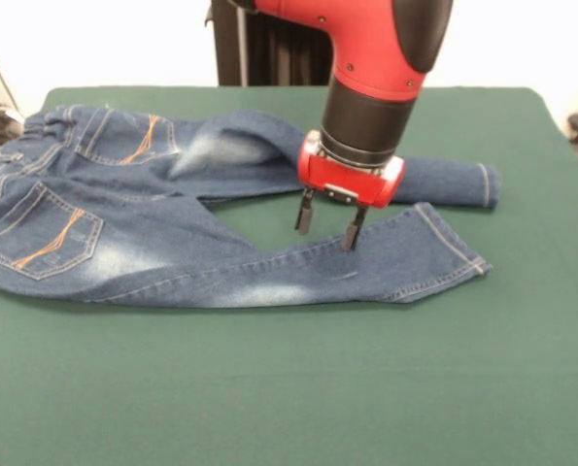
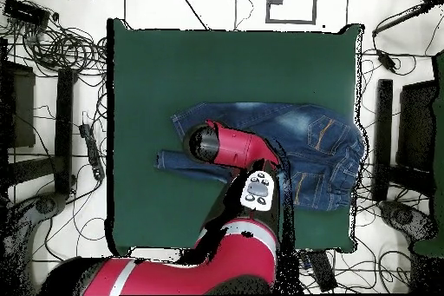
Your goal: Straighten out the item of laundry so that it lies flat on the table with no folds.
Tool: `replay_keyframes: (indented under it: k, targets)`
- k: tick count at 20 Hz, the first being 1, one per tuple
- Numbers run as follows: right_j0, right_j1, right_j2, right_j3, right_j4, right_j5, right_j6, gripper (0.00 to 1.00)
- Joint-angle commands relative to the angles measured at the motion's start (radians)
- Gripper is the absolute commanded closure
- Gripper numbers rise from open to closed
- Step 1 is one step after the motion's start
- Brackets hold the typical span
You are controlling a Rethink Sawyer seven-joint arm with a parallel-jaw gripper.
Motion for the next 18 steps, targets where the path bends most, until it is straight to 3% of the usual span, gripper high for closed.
replay_keyframes:
  k: [1, 9, 12, 18]
  targets:
    - [0.017, 0.067, 0.119, -0.005, 0.001, 0.021, 0.119, 0.00]
    - [-0.034, 0.081, 0.152, -0.002, -0.005, 0.011, 0.092, 0.00]
    - [-0.070, 0.127, 0.181, -0.009, -0.032, -0.089, 0.076, 0.00]
    - [-0.140, 0.185, 0.248, -0.028, -0.063, -0.160, 0.045, 0.00]
